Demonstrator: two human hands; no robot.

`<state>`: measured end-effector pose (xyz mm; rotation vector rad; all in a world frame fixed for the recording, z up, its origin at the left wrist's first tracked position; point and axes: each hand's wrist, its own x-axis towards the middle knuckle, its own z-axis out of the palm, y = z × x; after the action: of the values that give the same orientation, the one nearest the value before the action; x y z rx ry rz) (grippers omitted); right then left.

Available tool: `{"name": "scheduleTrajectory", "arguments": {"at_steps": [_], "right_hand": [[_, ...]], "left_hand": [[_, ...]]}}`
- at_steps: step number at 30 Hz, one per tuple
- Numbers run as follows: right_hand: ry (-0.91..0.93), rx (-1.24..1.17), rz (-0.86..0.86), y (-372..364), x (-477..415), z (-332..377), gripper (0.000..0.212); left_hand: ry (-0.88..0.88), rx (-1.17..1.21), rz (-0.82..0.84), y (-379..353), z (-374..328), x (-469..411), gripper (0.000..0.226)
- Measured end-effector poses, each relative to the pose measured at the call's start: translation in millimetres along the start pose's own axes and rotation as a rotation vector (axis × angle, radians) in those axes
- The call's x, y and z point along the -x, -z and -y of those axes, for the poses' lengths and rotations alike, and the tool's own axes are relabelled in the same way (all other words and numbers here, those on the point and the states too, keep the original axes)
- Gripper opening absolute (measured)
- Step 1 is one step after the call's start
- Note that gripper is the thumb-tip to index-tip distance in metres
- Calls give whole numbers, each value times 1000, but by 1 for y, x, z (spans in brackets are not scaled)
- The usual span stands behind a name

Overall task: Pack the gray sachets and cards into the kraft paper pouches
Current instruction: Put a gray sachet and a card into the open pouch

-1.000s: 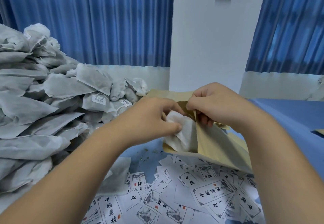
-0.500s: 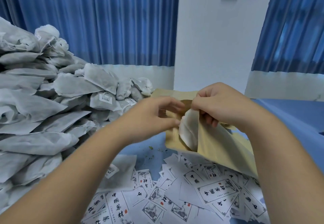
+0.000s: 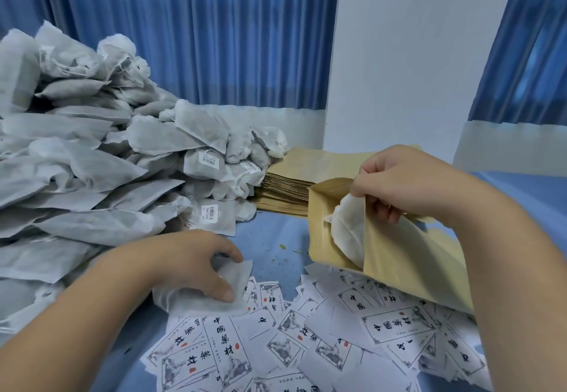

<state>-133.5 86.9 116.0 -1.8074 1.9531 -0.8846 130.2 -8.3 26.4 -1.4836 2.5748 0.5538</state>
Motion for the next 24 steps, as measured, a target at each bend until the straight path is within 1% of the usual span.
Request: {"name": "scheduleTrajectory", "arguments": {"at_steps": [4, 6, 9, 10, 13, 14, 17, 19, 21, 24], "right_hand": [[-8, -2, 11, 3, 0, -2, 41], [-6, -1, 16, 2, 0, -2, 41], [-2, 1, 24, 0, -1, -2, 41], [-1, 4, 26, 0, -1, -2, 41], [0, 4, 27, -1, 0, -1, 42], [-1, 1, 26, 0, 0, -1, 42], [-2, -7, 24, 0, 1, -2, 43], [0, -14, 23, 1, 1, -2, 41], [2, -19, 22, 1, 1, -3, 39], [-1, -14, 26, 1, -1, -3, 41]], "left_hand": [[114, -113, -92, 2, 1, 1, 70], [119, -107, -109, 0, 1, 0, 70], [101, -71, -162, -1, 2, -4, 63], [99, -70, -192, -1, 4, -6, 57], [73, -84, -251, -2, 10, -10, 27], [59, -67, -265, -2, 12, -10, 22], [-23, 12, -345, -1, 15, -9, 29], [-97, 120, -459, 1, 12, -7, 29], [-188, 230, -627, 3, 4, -3, 31], [-299, 237, -888, 3, -5, 1, 30]]}}
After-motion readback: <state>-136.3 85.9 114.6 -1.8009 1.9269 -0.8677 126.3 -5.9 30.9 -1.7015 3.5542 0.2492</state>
